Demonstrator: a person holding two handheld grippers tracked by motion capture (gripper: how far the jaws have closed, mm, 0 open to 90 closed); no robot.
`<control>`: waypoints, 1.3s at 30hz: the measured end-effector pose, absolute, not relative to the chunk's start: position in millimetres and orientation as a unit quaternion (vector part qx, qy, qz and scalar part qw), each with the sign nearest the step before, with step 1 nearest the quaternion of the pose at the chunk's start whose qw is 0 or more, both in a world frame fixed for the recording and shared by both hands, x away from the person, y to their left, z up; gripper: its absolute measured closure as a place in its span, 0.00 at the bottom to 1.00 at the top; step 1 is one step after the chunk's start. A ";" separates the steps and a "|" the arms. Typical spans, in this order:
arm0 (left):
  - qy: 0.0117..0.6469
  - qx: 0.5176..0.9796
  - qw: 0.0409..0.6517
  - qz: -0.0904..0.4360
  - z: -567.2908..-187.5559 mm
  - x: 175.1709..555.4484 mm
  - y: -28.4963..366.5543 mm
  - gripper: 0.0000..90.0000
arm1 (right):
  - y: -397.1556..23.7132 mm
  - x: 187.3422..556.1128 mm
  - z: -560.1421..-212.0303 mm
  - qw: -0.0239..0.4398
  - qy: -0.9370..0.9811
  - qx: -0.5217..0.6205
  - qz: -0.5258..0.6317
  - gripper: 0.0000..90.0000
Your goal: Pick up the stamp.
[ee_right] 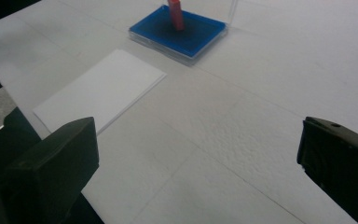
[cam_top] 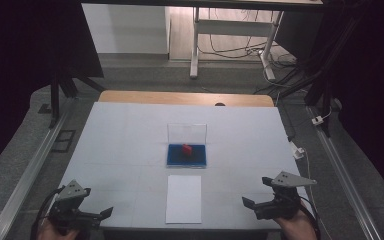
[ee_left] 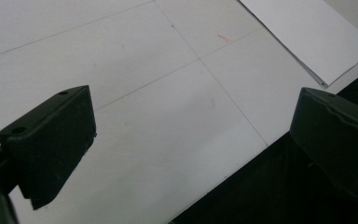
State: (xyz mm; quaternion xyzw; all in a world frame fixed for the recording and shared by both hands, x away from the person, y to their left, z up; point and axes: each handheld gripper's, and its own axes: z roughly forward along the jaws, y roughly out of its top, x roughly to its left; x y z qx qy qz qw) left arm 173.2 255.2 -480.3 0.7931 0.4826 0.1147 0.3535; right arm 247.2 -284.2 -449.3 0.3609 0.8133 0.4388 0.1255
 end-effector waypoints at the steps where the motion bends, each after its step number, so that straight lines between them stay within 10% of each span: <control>1: 0.482 0.793 0.354 0.114 -480.4 173.2 255.1 0.01 | -283.1 248.4 -449.5 0.121 0.816 0.356 0.439 0.00; 39: 0.485 0.792 0.353 0.110 -480.7 174.6 255.4 0.01 | -218.0 292.9 -458.7 0.086 0.838 0.323 0.431 0.00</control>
